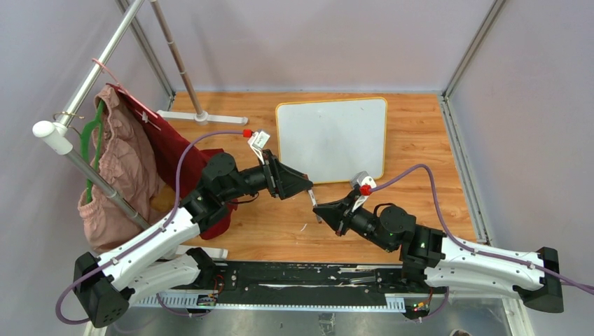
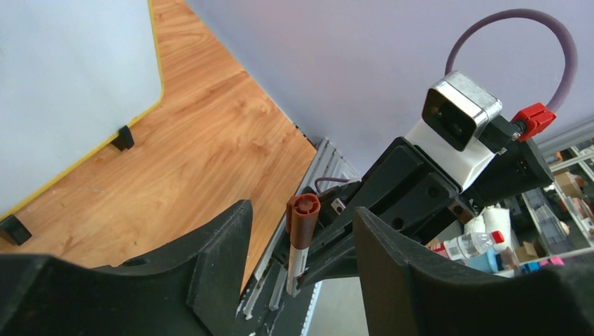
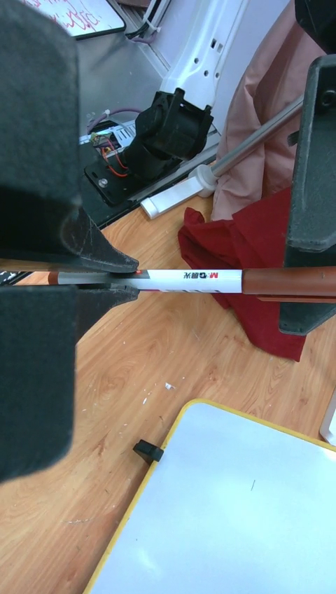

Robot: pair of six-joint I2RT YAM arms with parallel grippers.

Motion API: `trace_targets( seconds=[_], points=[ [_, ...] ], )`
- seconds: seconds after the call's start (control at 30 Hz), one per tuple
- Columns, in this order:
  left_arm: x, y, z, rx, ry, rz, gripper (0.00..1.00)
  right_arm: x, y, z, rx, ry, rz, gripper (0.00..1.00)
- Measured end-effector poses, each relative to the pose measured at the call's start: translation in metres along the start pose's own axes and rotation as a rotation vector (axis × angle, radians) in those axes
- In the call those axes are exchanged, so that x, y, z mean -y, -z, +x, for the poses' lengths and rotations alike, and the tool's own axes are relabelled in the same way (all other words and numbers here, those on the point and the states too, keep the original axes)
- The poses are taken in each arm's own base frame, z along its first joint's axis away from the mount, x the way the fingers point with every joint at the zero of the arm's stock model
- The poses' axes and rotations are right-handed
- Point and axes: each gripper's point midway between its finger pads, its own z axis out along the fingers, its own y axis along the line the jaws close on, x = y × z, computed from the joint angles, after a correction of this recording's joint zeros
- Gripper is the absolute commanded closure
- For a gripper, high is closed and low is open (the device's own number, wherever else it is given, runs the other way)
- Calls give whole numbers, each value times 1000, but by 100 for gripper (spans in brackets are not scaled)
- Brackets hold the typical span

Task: Write a sentence on the whiteboard
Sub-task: Open the whiteboard marker at the center of the board.

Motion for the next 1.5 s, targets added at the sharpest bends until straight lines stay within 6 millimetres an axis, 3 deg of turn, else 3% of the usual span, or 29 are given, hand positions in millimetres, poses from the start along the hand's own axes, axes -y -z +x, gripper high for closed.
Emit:
trace_targets(
  seconds=[0.3,0.53,0.63,0.7,0.8,1.07,1.23,1.5],
  points=[
    [8,-2,3,-9,3,30,66,-2,-3,-3,15,-2,-6,100],
    [7,-4,3,-5,-9,26,100,-5,-5,-3,16,-4,-18,98],
    [7,-4,3,-4,-13,27,100,-7,-5,-3,9,-8,-24,57],
    [8,-3,2,-2,-12,31,100,-10,-4,-5,-1,-21,-31,36],
    [13,0,0,4,-18,44,100,-14,-2,-8,-24,-33,-39,21],
    [30,12,-3,26,-55,97,100,-30,4,-23,-39,-73,-98,19],
    [41,21,-8,44,-85,130,100,-44,-3,-36,-53,-80,-130,20],
    [54,31,-10,58,-118,171,100,-47,-18,-29,-97,-92,-110,35]
  ],
)
